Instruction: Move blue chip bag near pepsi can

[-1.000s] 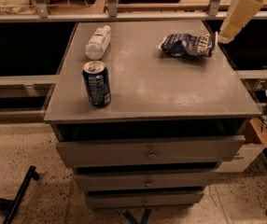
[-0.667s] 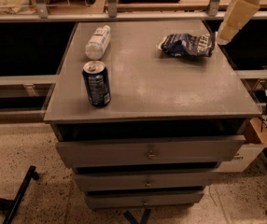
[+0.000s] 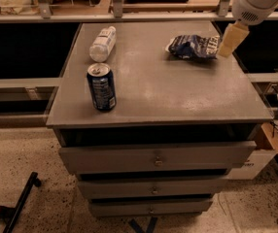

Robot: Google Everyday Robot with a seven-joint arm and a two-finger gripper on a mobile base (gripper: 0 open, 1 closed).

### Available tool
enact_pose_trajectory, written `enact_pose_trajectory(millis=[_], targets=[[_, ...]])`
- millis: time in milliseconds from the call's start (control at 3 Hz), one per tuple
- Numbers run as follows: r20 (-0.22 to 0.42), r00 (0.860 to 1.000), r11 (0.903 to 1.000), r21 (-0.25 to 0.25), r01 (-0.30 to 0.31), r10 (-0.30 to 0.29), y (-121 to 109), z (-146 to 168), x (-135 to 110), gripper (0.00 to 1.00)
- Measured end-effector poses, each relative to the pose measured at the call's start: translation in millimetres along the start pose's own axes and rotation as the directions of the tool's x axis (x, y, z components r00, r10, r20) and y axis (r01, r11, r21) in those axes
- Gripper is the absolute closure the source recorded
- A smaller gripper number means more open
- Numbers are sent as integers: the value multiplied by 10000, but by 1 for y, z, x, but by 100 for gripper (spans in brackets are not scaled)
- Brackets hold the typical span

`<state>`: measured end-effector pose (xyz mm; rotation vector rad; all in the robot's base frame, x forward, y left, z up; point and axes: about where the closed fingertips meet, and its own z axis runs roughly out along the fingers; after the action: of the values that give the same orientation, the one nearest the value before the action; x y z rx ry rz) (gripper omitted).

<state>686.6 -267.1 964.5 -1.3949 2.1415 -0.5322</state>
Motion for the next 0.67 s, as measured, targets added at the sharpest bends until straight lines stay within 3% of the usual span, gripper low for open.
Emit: enact_pose_trajectory(millis=[333,667], targets=[[-207,9988,9985,337,-438,445,-2,37,14,0],[17,9971,9955,560,-760,761,1,66,21,0]])
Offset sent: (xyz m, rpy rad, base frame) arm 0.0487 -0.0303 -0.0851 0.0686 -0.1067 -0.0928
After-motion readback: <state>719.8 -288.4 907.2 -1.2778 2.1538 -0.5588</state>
